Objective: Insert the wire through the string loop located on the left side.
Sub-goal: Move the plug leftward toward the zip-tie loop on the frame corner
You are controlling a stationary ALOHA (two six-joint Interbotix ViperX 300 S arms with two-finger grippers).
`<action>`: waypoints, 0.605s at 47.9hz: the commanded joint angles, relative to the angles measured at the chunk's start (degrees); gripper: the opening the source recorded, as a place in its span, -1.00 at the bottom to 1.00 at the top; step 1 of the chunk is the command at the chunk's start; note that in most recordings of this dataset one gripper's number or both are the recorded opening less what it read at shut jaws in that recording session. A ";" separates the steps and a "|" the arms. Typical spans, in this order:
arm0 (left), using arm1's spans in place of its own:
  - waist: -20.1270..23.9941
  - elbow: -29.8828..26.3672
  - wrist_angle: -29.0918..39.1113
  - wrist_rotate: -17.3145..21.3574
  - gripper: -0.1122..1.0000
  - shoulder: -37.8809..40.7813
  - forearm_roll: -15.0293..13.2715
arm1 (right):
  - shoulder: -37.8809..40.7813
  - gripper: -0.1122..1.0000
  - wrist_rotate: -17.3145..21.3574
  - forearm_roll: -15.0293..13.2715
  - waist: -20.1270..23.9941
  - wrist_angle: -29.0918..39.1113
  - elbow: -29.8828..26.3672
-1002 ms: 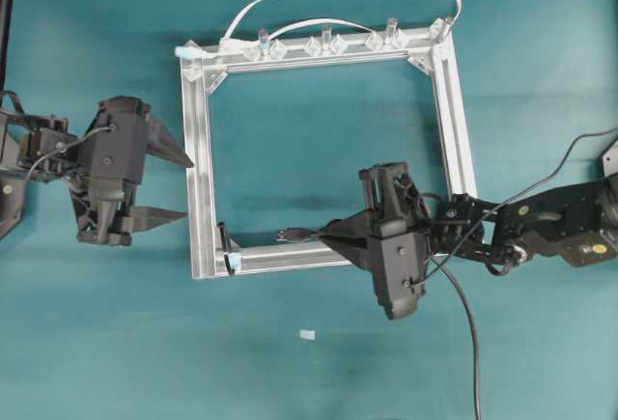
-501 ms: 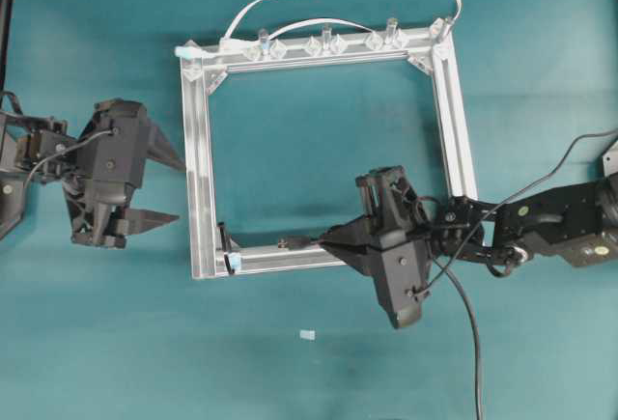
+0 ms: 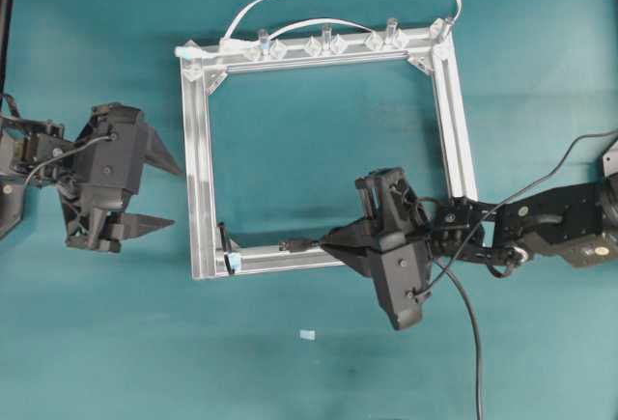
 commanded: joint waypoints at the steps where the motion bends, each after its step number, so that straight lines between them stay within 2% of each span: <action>1: -0.35 -0.88 -0.18 -0.18 0.73 -0.44 0.09 | -1.76 -0.64 0.09 -0.18 -0.18 -0.18 -0.79; 16: -0.44 -0.88 -0.18 -0.18 0.73 -0.44 0.00 | -1.67 -0.64 0.18 -0.18 -0.18 -0.26 -0.88; 29: -0.70 -0.97 -0.18 -0.26 0.73 -0.35 0.00 | 0.44 -0.64 0.26 -0.18 -0.18 -0.35 -3.16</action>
